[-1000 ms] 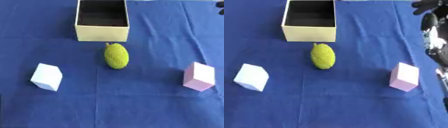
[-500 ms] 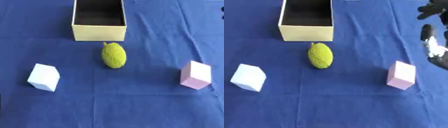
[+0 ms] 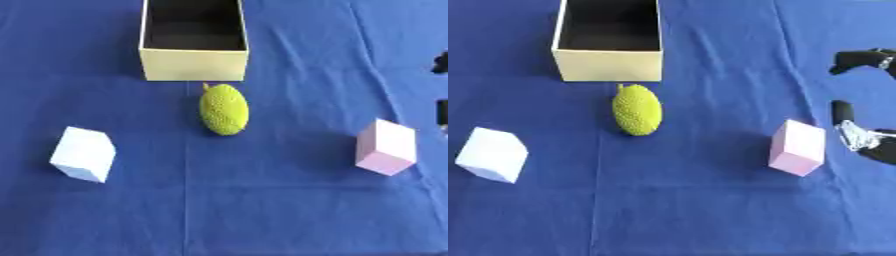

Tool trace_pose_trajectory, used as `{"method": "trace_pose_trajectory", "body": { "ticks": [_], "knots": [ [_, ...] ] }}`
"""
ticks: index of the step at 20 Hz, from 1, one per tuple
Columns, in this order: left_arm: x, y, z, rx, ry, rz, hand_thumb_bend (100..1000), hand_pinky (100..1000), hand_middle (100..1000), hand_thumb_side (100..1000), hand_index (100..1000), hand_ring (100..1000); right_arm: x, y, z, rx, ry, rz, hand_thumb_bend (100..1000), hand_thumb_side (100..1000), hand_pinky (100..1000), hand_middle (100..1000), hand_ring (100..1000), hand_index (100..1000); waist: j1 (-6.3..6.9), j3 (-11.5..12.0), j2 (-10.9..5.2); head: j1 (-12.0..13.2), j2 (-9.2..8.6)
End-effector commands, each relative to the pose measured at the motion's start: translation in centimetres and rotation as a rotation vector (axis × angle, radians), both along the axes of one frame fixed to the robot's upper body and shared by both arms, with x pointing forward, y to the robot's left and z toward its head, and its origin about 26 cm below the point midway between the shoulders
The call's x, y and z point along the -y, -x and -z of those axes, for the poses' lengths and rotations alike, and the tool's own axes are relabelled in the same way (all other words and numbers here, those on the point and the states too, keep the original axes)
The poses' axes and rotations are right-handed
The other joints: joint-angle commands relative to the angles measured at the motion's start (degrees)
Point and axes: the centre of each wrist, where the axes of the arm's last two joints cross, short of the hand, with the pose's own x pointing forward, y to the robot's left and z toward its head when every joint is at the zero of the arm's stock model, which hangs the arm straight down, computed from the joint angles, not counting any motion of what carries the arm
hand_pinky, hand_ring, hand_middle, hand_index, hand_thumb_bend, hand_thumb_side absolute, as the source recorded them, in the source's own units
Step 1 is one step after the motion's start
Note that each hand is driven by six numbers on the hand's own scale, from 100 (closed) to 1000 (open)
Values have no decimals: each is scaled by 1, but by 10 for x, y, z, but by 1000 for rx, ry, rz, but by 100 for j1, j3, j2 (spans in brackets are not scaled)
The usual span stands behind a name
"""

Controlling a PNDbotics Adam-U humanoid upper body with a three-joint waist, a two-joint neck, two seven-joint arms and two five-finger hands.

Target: Pick up objects on the table and place them in the box.

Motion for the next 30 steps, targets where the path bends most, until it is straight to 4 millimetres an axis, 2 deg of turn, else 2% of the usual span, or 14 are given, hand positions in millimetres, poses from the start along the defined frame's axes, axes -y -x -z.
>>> {"method": "trace_pose_trajectory", "body": {
  "ticks": [1, 4, 5, 9, 12, 17, 21, 26, 30],
  "knots": [
    [-7, 5, -8, 31, -24, -35, 100, 830, 664, 592, 801, 722, 3, 1, -18, -14, 165, 24, 100, 327, 904, 772, 849, 902, 0, -28, -124, 43, -10],
    [-7, 5, -7, 28, -23, -42, 100, 830, 664, 592, 801, 722, 2, 1, -20, -8, 236, 40, 100, 327, 904, 772, 849, 902, 8, -41, -123, 49, -14],
    [-8, 5, -6, 26, -25, -43, 100, 830, 662, 590, 800, 720, 2, 2, -18, -7, 250, 42, 100, 378, 910, 790, 861, 908, 6, -40, -121, 43, -19],
    [-9, 6, -4, 12, -49, -48, 100, 830, 660, 590, 800, 717, -2, 1, -15, -32, 338, 37, 100, 374, 921, 798, 870, 913, -21, -17, -109, 16, -24],
    [-9, 6, -3, 4, -55, -44, 100, 830, 658, 590, 799, 715, -5, 0, -14, -59, 369, 35, 100, 426, 935, 813, 885, 920, -30, -2, -106, -3, -26],
    [-8, 6, -1, -8, -61, -38, 100, 831, 656, 591, 798, 712, -7, -2, -16, -97, 382, 48, 100, 417, 960, 828, 911, 931, -38, 10, -109, -32, -20],
    [-7, 6, 0, -15, -64, -29, 100, 831, 654, 591, 797, 710, -10, -3, -16, -149, 370, 55, 100, 207, 988, 818, 924, 941, -51, 21, -116, -72, -15],
    [-7, 6, 1, -26, -68, -24, 100, 832, 651, 592, 796, 707, -12, -4, -18, -186, 336, 83, 100, 239, 995, 805, 918, 949, -78, 23, -123, -100, 5],
    [-7, 6, 2, -31, -69, -22, 100, 832, 649, 593, 796, 706, -12, -3, -14, -216, 340, 99, 100, 222, 1000, 810, 921, 953, -104, 8, -126, -107, 10]
  ]
}}
